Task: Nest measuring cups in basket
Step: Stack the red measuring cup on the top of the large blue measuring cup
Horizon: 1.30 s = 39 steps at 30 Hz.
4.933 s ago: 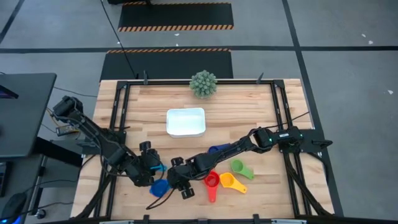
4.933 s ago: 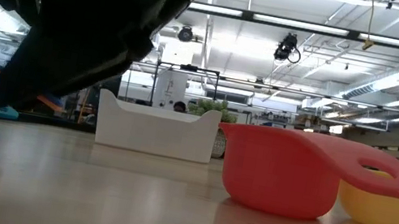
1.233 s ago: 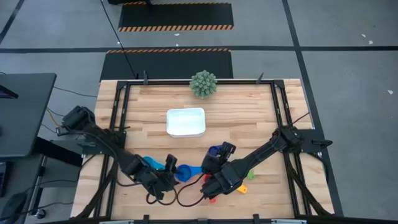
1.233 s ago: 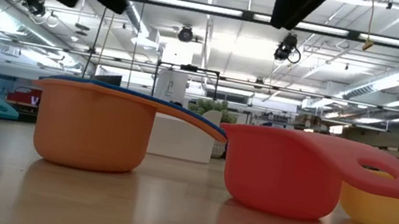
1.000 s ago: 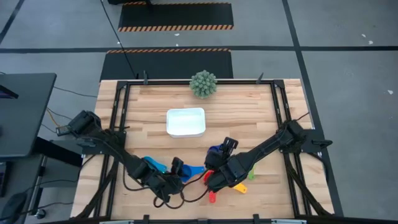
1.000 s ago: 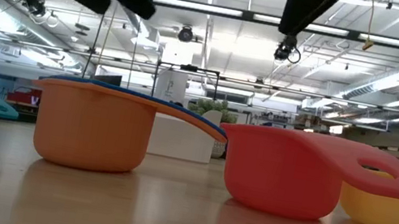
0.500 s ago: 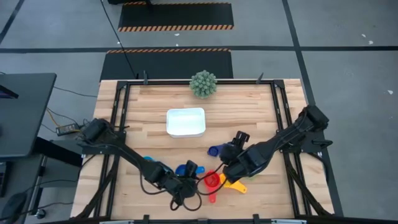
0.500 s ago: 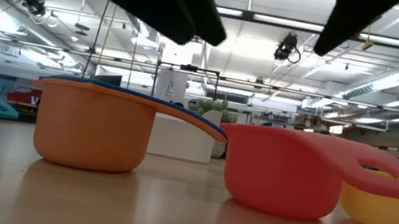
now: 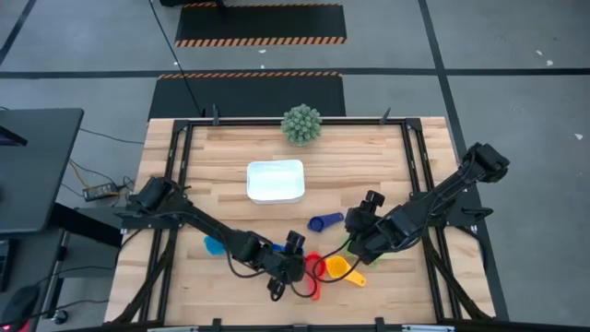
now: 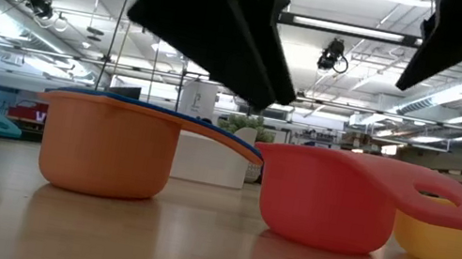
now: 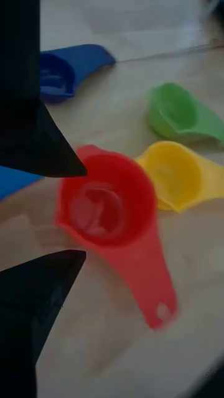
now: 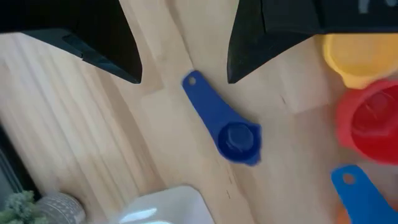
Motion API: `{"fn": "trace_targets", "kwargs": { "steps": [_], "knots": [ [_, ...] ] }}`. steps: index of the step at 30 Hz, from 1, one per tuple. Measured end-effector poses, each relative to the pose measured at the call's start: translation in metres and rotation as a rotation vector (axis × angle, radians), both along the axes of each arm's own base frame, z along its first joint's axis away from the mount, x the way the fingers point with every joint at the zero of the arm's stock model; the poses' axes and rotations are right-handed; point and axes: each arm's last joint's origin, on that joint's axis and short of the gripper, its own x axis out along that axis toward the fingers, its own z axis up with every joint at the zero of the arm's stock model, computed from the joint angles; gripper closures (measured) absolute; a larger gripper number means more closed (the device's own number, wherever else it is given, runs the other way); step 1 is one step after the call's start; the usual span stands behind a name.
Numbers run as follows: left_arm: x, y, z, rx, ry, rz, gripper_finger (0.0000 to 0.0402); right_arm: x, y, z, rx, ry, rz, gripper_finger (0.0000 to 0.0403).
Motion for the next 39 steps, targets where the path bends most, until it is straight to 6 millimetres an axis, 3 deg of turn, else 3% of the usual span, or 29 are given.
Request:
{"fn": "trace_targets", "kwargs": {
  "steps": [8,13,17,26,33,39],
  "knots": [
    [0.009,0.004,-0.012,-0.045,0.007,-0.001,0.0194,-0.007,-0.005,0.007,0.034,-0.065,0.035,0.0159],
    [0.010,0.003,-0.010,-0.067,-0.001,0.017,0.0194,-0.008,-0.005,0.008,0.021,-0.064,0.063,0.0159],
    [0.016,-0.001,0.003,-0.080,-0.043,0.008,0.0194,-0.007,-0.007,0.008,-0.015,-0.041,0.092,0.0159],
    [0.035,-0.012,-0.002,0.079,0.035,-0.122,0.0194,-0.009,-0.012,0.007,-0.108,-0.009,0.115,0.0159],
    [0.032,-0.022,-0.003,0.115,0.081,-0.175,0.0194,-0.014,-0.014,-0.007,-0.094,0.024,0.101,0.0159],
    [0.032,-0.017,-0.011,0.128,0.128,-0.157,0.0194,-0.012,-0.013,-0.007,-0.077,-0.001,0.115,0.0159]
  ]
}}
